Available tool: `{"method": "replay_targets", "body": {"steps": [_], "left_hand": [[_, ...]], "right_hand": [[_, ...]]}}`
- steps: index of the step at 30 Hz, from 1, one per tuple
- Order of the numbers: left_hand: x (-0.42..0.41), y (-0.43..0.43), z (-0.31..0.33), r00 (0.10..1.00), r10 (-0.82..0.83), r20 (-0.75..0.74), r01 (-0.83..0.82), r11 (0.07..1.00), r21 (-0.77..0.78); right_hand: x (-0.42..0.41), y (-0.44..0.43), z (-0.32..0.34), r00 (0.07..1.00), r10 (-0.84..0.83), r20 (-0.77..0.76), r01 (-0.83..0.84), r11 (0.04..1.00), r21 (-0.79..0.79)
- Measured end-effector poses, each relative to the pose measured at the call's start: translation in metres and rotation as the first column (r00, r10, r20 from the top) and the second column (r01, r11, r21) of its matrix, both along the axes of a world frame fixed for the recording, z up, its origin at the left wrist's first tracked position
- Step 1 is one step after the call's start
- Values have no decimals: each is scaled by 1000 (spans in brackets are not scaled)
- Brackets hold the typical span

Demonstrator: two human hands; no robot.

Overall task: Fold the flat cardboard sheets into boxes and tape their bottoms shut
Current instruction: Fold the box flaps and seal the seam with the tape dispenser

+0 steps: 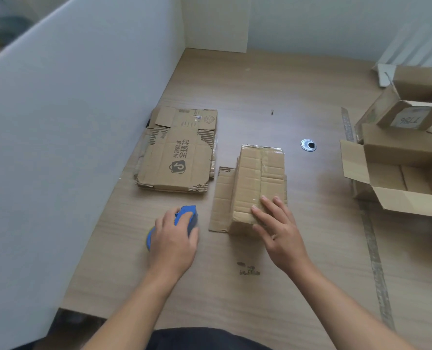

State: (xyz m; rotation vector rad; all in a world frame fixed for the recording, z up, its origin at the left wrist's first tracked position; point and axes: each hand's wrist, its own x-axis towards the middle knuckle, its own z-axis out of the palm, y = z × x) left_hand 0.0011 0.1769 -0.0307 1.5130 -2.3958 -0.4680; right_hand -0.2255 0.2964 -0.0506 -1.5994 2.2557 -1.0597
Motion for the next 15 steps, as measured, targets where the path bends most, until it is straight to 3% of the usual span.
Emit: {"method": "replay_targets", "body": {"steps": [1, 3, 6, 7, 11, 15], "left_hand": [[-6, 0, 5, 992, -23, -125, 27, 999, 33], [-23, -2, 19, 961, -2, -278, 100, 936, 338], [-46, -5, 29, 920, 214, -329, 117, 651, 750], [-51, -4, 28, 899, 283, -335, 112, 590, 799], [-66, -4, 21, 864, 384, -326, 52, 575, 816], [-74, -4, 20, 828, 494, -267, -5, 482, 876]], "right_hand": [[1, 0, 0, 1000, 1, -4, -1, 1000, -3], [2, 0, -1, 1000, 5, -11, -5, 1000, -9], [2, 0, -2, 1000, 0, -17, 0, 1000, -12], [2, 1, -2, 1000, 1, -19, -1, 1000, -12], [2, 1, 0, 1000, 13, -16, -13, 1000, -24], [2, 0, -2, 1000, 11, -5, -11, 1000, -26]]}}
